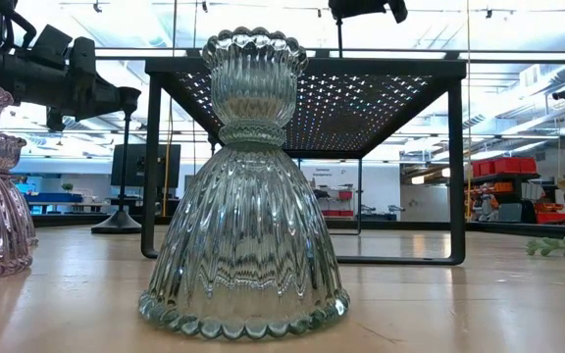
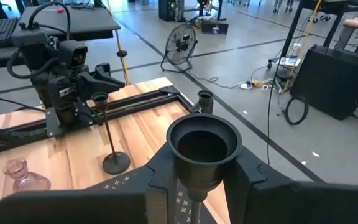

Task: Pick & Place candle stick holders
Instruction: Put the top right black candle holder on the shelf

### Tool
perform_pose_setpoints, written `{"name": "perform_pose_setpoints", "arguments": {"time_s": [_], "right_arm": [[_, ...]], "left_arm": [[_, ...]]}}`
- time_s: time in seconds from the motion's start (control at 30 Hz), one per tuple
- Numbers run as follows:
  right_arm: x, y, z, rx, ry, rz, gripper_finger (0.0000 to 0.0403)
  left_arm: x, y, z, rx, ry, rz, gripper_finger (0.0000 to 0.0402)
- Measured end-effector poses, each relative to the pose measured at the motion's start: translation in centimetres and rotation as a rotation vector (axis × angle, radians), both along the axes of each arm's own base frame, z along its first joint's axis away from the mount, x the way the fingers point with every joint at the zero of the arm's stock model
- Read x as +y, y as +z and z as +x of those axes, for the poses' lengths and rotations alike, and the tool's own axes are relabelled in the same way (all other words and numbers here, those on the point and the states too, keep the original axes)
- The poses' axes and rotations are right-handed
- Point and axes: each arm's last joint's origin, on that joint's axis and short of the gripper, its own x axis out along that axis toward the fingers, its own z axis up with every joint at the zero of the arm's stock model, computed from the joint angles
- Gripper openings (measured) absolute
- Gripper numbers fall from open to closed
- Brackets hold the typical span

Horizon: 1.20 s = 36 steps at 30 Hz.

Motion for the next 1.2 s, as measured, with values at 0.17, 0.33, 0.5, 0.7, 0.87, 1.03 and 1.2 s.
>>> {"name": "perform_pose_setpoints", "arguments": {"time_s": [0.17,0.33,0.5,0.7,0.87,1.03,1.2], "right_arm": [[0.0,-0.3,0.1,-0.005,-0.001,0.000,0.0077],[0.0,-1.7,0.4,-0.026,-0.001,-0.008,0.0077],[-0.2,-1.8,0.5,-0.026,-0.009,-0.028,0.0108],[-0.2,-1.8,0.5,-0.028,-0.008,-0.032,0.0146],[-0.2,-1.8,0.5,-0.019,-0.003,-0.049,0.0140],[-0.2,-1.7,0.5,-0.016,0.005,-0.057,0.0132],[-0.2,-1.7,0.5,-0.018,0.009,-0.056,0.0134]], "left_arm": [[0.0,0.0,0.0,0.000,0.000,0.000,0.0099],[0.0,0.0,0.0,0.000,0.000,0.000,0.0099],[0.0,0.0,0.0,0.000,0.000,0.000,0.0099],[0.0,0.0,0.0,0.000,0.000,0.000,0.0099],[0.0,0.0,0.0,0.000,0.000,0.000,0.0099],[0.0,0.0,0.0,0.000,0.000,0.000,0.0099],[0.0,0.0,0.0,0.000,0.000,0.000,0.0099]]}}
